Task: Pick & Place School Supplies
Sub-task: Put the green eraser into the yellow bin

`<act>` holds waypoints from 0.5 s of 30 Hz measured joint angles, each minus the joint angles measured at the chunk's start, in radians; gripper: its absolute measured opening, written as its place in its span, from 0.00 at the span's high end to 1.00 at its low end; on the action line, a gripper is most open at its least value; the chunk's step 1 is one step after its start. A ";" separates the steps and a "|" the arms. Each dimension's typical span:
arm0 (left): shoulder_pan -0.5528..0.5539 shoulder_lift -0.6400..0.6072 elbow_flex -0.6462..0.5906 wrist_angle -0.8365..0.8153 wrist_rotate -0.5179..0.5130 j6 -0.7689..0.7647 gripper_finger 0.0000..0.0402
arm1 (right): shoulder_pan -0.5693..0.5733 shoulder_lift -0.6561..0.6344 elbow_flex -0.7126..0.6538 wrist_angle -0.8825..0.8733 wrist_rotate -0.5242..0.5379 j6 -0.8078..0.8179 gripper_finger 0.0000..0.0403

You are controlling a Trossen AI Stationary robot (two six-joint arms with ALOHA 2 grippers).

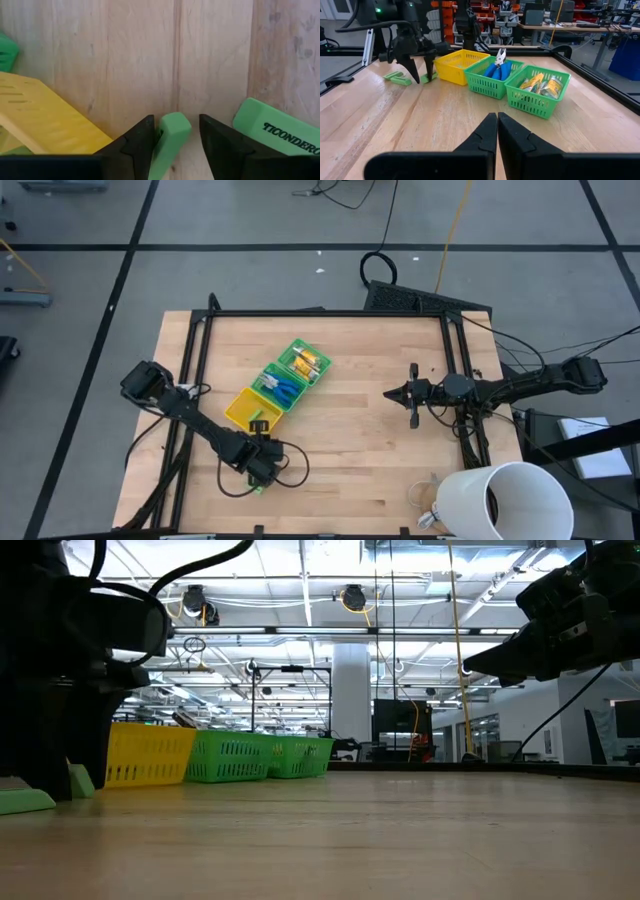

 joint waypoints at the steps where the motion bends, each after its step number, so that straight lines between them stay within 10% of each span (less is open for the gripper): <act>1: 0.000 0.002 0.000 0.001 -0.001 0.002 0.59 | 0.000 0.000 0.000 0.000 0.000 0.000 0.98; 15: 0.000 0.001 -0.002 -0.008 0.050 -0.008 0.78 | 0.000 0.000 0.000 0.000 0.000 0.000 0.98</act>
